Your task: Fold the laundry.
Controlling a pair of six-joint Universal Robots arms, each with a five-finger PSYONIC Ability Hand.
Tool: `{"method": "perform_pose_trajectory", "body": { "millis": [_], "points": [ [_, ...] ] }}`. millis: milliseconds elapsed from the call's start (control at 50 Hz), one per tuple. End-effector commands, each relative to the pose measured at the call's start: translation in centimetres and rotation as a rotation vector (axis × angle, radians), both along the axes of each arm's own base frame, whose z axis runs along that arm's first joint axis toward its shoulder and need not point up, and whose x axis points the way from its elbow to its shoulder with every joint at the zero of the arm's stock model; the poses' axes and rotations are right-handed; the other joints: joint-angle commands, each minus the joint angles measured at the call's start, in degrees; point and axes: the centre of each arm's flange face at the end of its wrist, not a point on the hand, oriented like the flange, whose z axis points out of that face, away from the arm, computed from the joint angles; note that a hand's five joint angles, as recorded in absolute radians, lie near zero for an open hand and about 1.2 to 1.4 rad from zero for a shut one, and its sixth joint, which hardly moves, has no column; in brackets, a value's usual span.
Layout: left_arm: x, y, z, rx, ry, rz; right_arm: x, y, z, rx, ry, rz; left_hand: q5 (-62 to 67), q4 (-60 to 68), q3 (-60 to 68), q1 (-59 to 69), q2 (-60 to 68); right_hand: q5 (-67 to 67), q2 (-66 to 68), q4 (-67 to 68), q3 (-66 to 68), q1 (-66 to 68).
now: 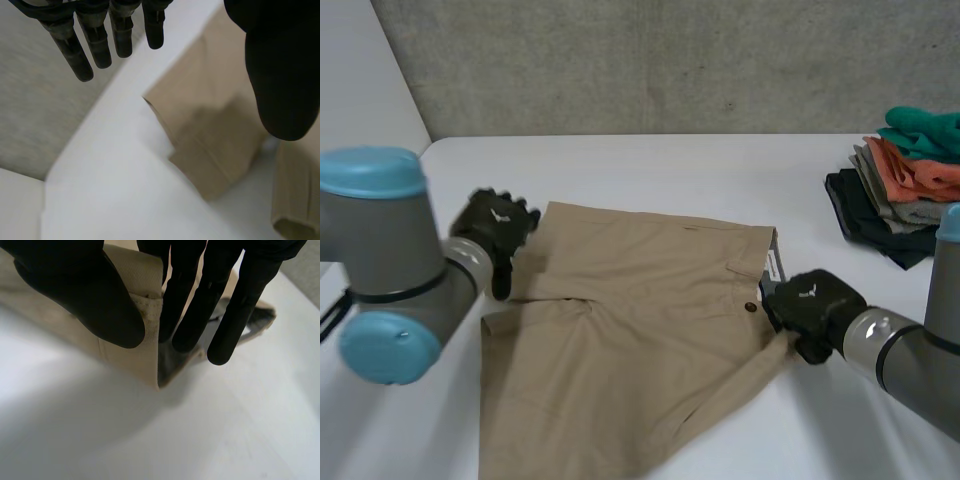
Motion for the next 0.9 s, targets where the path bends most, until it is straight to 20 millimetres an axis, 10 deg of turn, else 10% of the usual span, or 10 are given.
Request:
{"method": "perform_pose_trajectory", "body": {
  "millis": [20, 300, 500, 560, 600, 900],
  "points": [
    [1.5, 5.4, 4.8, -0.021, 0.227, 0.032, 0.4, -2.3, 1.6, 0.0, -0.188, -0.087, 3.3, 3.4, 2.9, 4.9, 2.9, 11.1, 12.2, 11.3, 11.7, 16.1],
    [4.3, 17.9, 0.5, 0.406, 0.322, 0.07, 0.5, -4.2, 1.5, -0.001, -0.322, -0.164, 4.7, 4.7, 4.3, 6.2, 4.2, 11.1, 12.2, 11.3, 11.7, 16.1],
    [4.6, 17.9, -3.0, 0.542, 0.269, 0.137, 0.5, -4.1, 1.3, -0.001, -0.323, -0.166, 5.7, 5.7, 5.3, 7.2, 5.2, 11.1, 12.2, 11.3, 11.7, 16.1],
    [4.5, 17.6, -4.2, 0.582, 0.236, 0.153, 0.4, -3.9, 1.1, 0.01, -0.321, -0.169, 26.4, 26.5, 26.0, 28.0, 26.0, 11.1, 12.2, 11.3, 11.7, 16.1],
    [4.3, 17.3, -4.3, 0.584, 0.231, 0.152, 0.4, -3.6, 0.7, 0.019, -0.31, -0.165, 66.0, 66.0, 65.6, 67.5, 65.6, 11.1, 12.2, 11.3, 11.7, 16.1],
    [5.8, 24.1, -1.4, 0.66, -0.199, -0.148, -4.5, 4.9, 1.2, 0.246, 0.285, 0.168, 66.2, 66.3, 65.8, 67.8, 65.8, 11.1, 12.2, 11.3, 11.7, 16.1]
  ]
}}
